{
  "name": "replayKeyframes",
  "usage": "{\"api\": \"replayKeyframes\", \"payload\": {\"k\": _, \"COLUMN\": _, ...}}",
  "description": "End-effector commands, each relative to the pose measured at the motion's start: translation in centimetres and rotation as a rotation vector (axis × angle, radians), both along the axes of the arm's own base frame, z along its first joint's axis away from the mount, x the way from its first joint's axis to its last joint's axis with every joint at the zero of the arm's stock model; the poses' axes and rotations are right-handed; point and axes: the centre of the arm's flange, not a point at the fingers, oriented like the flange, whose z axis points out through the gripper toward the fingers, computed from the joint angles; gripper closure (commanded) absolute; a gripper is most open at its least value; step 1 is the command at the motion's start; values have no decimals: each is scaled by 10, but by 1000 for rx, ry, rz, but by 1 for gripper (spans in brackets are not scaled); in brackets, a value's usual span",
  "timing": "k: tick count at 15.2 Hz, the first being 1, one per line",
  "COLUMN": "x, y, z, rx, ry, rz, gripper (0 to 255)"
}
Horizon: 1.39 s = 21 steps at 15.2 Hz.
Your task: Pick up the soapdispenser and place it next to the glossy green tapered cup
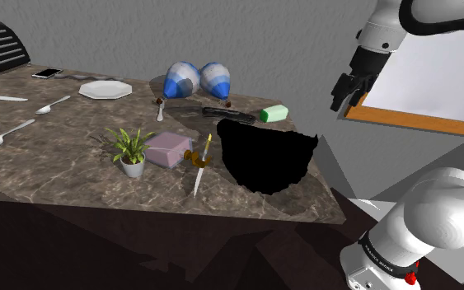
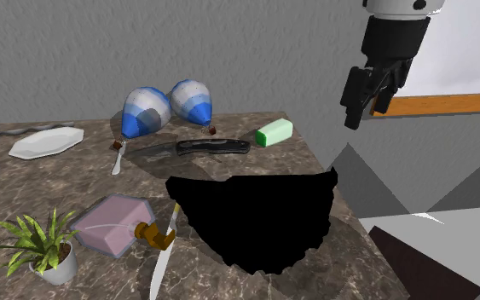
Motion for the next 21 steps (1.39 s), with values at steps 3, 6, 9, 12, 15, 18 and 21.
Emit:
{"api": "replayKeyframes", "payload": {"k": 3, "x": 21, "y": 17, "z": -8, "rx": -5, "ry": 12, "rz": 27, "gripper": 0}}
{"api": "replayKeyframes", "payload": {"k": 6, "x": 52, "y": 43, "z": -21, "rx": -12, "ry": 31, "rz": 66, "gripper": 0}}
{"api": "replayKeyframes", "payload": {"k": 9, "x": 81, "y": 70, "z": -34, "rx": -20, "ry": 50, "rz": 106, "gripper": 0}}
{"api": "replayKeyframes", "payload": {"k": 12, "x": 109, "y": 98, "z": -48, "rx": -27, "ry": 68, "rz": 146, "gripper": 0}}
{"api": "replayKeyframes", "payload": {"k": 15, "x": 135, "y": 127, "z": -63, "rx": -34, "ry": 87, "rz": 186, "gripper": 0}}
{"api": "replayKeyframes", "payload": {"k": 18, "x": 160, "y": 157, "z": -79, "rx": -42, "ry": 105, "rz": 225, "gripper": 0}}
{"api": "replayKeyframes", "payload": {"k": 21, "x": 184, "y": 188, "z": -95, "rx": -49, "ry": 124, "rz": 265, "gripper": 0}}
